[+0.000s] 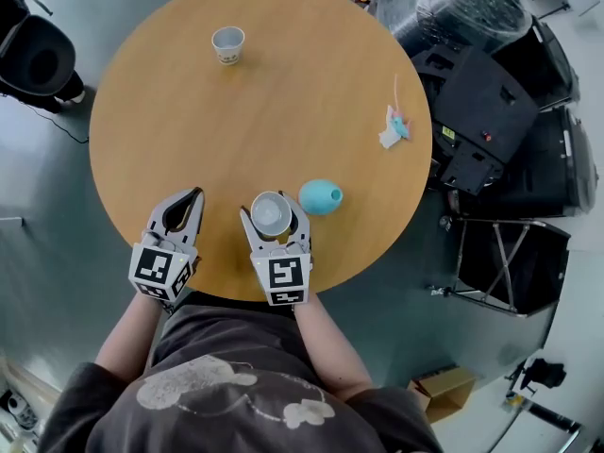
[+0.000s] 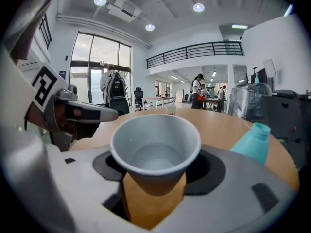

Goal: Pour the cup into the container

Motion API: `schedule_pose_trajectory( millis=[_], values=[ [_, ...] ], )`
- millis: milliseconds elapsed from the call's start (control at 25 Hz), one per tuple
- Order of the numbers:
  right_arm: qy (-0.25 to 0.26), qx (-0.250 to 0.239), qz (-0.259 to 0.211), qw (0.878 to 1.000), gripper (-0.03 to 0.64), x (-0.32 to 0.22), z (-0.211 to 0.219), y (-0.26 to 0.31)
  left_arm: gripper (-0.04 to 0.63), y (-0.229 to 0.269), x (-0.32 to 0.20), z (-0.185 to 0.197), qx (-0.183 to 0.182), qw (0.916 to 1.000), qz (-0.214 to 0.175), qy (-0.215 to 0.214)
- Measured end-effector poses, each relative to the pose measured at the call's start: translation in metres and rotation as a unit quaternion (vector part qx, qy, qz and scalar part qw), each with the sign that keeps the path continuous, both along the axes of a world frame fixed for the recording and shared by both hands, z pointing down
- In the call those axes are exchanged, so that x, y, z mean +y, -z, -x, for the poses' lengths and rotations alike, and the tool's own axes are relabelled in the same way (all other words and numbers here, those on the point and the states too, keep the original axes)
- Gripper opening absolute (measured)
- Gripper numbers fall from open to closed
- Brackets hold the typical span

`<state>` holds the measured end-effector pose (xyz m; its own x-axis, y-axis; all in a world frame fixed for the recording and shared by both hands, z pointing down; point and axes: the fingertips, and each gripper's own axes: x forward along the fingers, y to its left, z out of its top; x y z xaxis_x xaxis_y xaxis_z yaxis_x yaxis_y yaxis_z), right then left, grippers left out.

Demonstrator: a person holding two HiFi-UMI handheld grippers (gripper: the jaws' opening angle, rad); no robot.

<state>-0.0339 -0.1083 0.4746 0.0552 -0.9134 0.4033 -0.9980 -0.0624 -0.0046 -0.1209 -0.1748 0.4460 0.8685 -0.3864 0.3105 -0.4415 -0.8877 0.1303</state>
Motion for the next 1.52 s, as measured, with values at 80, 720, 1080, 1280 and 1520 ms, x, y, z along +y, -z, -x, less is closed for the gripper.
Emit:
schedule_pose_trajectory(
  millis=[80,720,1080,1280,1520],
  values=[
    [0.001,0.011,-0.007,1.000,0.298,0.010,0.002,0.017,0.008,0.001,0.007,-0.003,0.003,0.9999,0.004,-0.009],
    [-0.013,0.020,-0.026,0.999,0.299,0.112,-0.061,0.044,0.008,0.018,0.086,-0.064,0.032,0.9990,-0.008,-0.031],
    [-0.016,0.029,-0.030,0.999,0.299,0.161,-0.144,0.045,0.009,0.023,0.162,-0.136,0.020,0.9975,-0.009,-0.068],
    [0.002,0.020,-0.032,0.999,0.299,0.177,-0.173,0.039,0.009,0.028,0.179,-0.161,0.029,0.9982,-0.016,-0.050],
    [0.024,0.006,-0.033,0.999,0.299,0.187,-0.201,0.032,0.009,0.028,0.184,-0.184,0.021,0.9989,-0.041,-0.005]
  ],
)
